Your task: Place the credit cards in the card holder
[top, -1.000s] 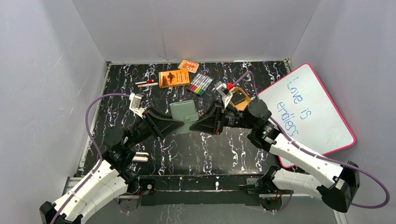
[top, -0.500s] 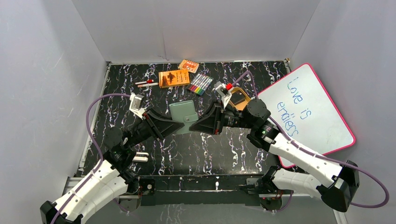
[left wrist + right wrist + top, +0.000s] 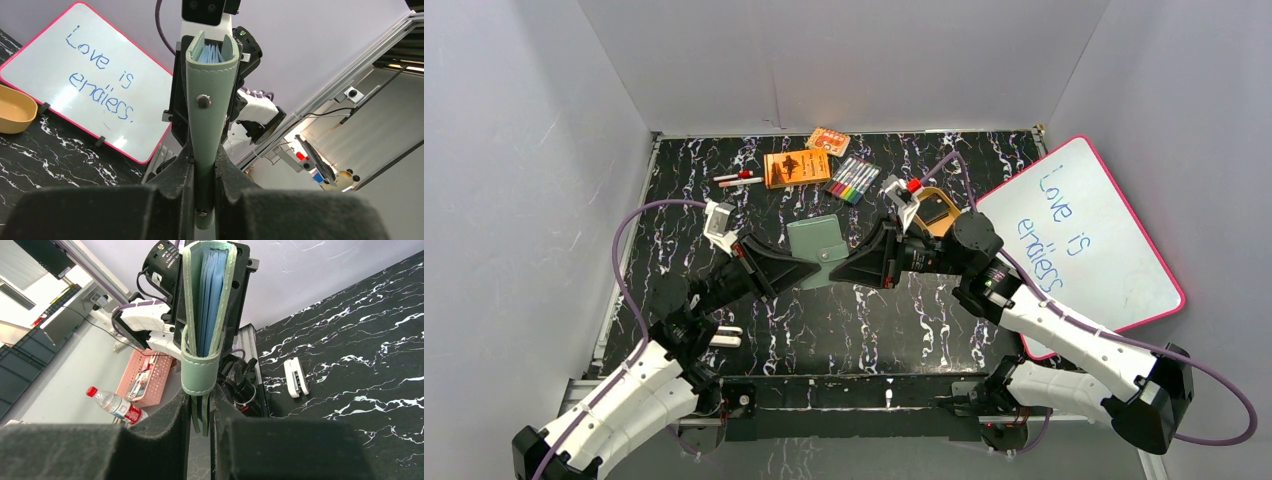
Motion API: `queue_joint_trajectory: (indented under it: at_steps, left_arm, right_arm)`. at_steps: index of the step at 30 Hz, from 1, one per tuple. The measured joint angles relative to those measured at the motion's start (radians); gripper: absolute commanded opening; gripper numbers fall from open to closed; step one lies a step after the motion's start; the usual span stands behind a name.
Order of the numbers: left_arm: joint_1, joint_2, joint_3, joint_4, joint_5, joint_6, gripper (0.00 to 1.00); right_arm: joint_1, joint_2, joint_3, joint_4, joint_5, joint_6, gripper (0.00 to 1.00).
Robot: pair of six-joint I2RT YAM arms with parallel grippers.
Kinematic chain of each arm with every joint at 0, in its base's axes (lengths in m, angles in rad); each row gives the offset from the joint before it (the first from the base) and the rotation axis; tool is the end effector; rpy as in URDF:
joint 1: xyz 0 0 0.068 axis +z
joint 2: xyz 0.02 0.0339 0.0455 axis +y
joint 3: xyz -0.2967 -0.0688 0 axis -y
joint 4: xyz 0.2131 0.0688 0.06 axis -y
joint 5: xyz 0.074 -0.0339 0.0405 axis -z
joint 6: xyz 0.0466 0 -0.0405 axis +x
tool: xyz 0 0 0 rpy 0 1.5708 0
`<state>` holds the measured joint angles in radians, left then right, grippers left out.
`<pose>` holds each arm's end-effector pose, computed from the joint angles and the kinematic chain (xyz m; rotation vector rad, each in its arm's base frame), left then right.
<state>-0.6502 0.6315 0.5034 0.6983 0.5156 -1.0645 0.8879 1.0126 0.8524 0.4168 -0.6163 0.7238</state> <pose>0.0625 -0.0764 0.3828 0.3037 1.2290 -1.7739 0.0997 0.1653 0.4188 -0.7299 1.4251 1.7104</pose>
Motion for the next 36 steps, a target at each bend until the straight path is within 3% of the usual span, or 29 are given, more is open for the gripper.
queue_joint_trajectory:
  at_steps: [3,4,7,11,16,20,27,36]
  left_arm:
    - [0.000,-0.003,-0.007,0.006,-0.003,-0.002,0.00]
    - [0.000,-0.007,-0.008,0.000,-0.008,0.002,0.00]
    - [0.000,-0.033,-0.004,-0.083,-0.047,0.031,0.00]
    - [0.000,-0.055,0.081,-0.384,-0.172,0.138,0.00]
    - [0.000,0.070,0.347,-0.867,-0.407,0.300,0.00]
    - [0.000,0.177,0.387,-1.048,-0.477,0.351,0.00]
    - [-0.016,0.358,0.214,-0.961,-0.327,0.255,0.00]
    - [-0.108,0.489,0.192,-0.779,-0.329,0.216,0.00]
  right_arm:
    - [0.000,0.000,0.000,-0.006,0.002,0.000,0.47]
    - [0.000,0.000,0.000,-0.011,0.005,-0.002,0.58]
    - [0.003,-0.018,0.000,-0.076,0.040,-0.034,0.74]
    - [0.003,-0.101,0.039,-0.337,0.165,-0.146,0.77]
    - [0.003,-0.167,0.184,-0.672,0.414,-0.288,0.77]
    - [0.003,-0.207,0.178,-0.785,0.599,-0.338,0.77]
    - [0.003,-0.169,0.016,-0.721,0.765,-0.331,0.79]
    - [0.003,-0.126,-0.066,-0.643,0.794,-0.301,0.78]
